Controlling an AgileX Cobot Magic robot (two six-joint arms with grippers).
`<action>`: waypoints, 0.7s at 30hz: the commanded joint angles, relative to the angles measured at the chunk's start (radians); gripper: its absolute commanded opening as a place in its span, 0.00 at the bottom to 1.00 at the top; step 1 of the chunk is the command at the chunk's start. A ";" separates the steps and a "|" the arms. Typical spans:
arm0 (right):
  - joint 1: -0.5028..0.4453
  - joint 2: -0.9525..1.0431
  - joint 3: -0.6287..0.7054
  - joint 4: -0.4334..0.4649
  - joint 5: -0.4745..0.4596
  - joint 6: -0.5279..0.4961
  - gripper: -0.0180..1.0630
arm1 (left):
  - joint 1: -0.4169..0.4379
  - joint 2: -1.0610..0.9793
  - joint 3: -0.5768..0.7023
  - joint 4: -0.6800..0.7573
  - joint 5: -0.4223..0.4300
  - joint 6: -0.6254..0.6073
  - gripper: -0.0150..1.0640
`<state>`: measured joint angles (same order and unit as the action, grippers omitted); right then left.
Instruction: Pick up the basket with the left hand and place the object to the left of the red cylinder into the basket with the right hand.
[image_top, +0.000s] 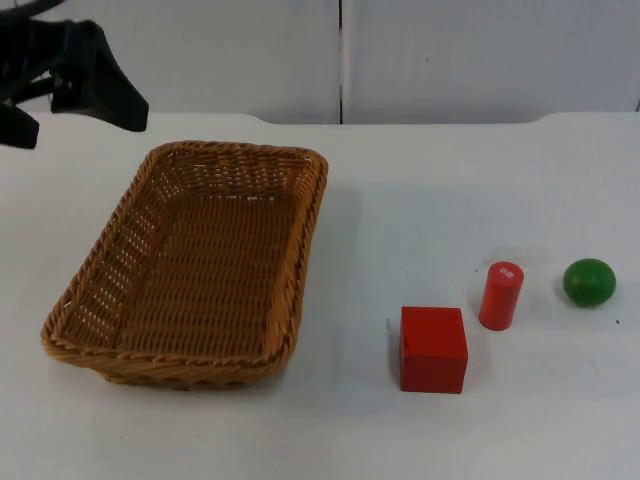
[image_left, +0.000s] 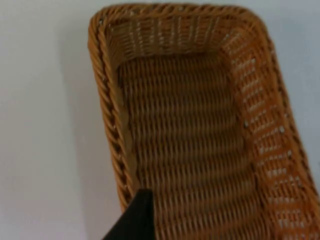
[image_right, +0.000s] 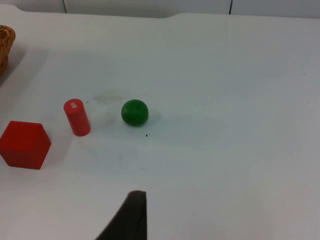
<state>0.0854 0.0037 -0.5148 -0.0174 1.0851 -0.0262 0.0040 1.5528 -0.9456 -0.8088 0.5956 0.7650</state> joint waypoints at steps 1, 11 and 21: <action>-0.006 -0.004 -0.001 -0.005 -0.007 0.001 0.99 | -0.005 0.019 -0.008 -0.018 -0.028 0.016 0.99; -0.006 -0.004 -0.001 -0.005 -0.007 0.001 0.99 | -0.003 0.165 -0.073 0.012 -0.054 0.014 0.99; -0.006 -0.004 -0.001 -0.005 -0.007 0.001 0.99 | -0.003 0.316 -0.217 0.183 -0.029 -0.148 0.99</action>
<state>0.0854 0.0037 -0.5148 -0.0174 1.0851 -0.0262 0.0040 1.8403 -1.1346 -0.7147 0.5581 0.6906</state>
